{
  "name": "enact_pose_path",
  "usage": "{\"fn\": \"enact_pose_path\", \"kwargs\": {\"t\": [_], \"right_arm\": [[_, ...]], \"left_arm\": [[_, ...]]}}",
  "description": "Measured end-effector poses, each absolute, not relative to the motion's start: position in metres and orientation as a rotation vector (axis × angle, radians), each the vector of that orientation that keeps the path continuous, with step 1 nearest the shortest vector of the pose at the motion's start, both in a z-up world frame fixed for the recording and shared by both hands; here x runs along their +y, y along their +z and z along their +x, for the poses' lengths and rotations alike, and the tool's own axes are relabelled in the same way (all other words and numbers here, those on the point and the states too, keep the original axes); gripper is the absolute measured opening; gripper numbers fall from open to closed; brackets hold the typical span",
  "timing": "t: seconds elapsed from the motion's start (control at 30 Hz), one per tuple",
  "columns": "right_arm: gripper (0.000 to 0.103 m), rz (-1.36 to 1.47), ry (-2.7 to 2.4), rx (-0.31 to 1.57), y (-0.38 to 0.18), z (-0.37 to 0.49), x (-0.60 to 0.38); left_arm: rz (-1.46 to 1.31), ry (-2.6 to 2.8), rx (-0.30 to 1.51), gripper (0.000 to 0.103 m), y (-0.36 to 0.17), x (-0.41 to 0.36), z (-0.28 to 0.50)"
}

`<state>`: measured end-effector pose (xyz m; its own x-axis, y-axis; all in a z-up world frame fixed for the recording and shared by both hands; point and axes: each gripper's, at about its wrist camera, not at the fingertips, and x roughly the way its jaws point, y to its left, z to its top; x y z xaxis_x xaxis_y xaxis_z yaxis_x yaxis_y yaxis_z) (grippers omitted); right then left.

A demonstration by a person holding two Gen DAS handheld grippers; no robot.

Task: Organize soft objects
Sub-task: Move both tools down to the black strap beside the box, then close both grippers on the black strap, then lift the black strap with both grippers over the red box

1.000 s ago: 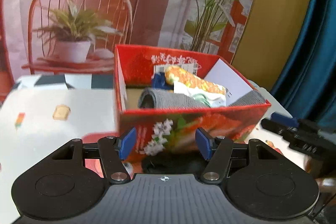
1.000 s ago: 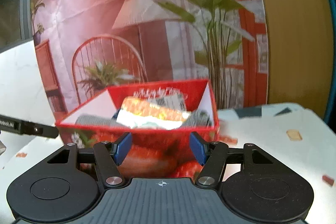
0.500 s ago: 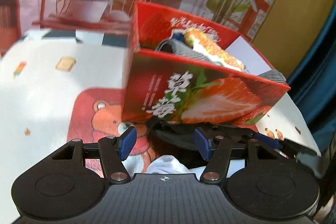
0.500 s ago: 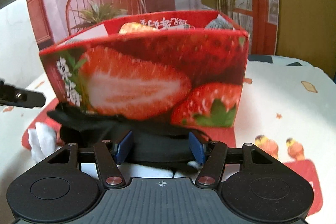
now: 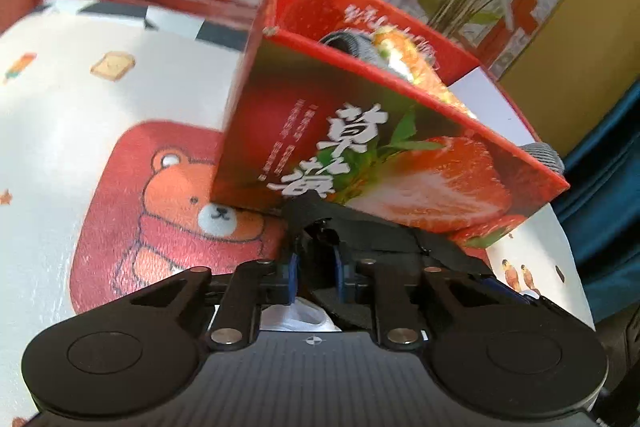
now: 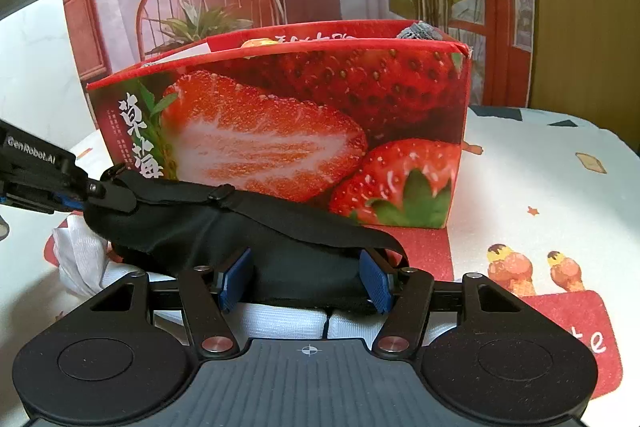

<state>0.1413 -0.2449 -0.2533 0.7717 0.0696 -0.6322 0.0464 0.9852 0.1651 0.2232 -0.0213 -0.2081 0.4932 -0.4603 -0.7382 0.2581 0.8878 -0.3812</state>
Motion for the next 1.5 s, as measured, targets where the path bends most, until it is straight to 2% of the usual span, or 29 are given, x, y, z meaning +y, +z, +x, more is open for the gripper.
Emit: {"fn": "enact_pose_path", "kwargs": {"t": [0.1,0.3,0.87,1.0,1.07,1.2,1.23,1.5], "right_arm": [[0.058,0.197,0.015,0.690,-0.253,0.141,-0.248],[0.068,0.287,0.026,0.703,-0.253,0.140,-0.263],[0.070,0.452,0.090,0.803,-0.254,0.169,-0.280],[0.059,0.467,0.092,0.797,-0.249,0.176,-0.279],[0.049,0.458,0.090,0.770,-0.242,0.175,-0.279],[0.018,0.484,0.109,0.738,-0.228,0.172,-0.288],[0.014,0.494,0.114,0.722,-0.222,0.169,-0.292],[0.010,0.470,0.183,0.577,-0.172,0.156,-0.294]], "left_arm": [[-0.180,-0.450,0.916,0.014,-0.203,-0.023,0.213],[-0.179,-0.432,0.902,0.014,-0.205,-0.014,0.190],[-0.227,-0.414,0.947,0.015,-0.232,0.004,0.177],[-0.228,-0.412,0.949,0.015,-0.232,0.001,0.178],[-0.224,-0.406,0.949,0.015,-0.231,0.002,0.178],[-0.236,-0.393,0.915,0.012,-0.221,0.008,0.175],[-0.246,-0.398,0.896,0.012,-0.216,0.010,0.174],[-0.201,-0.435,0.735,0.012,-0.163,0.007,0.162]]}}
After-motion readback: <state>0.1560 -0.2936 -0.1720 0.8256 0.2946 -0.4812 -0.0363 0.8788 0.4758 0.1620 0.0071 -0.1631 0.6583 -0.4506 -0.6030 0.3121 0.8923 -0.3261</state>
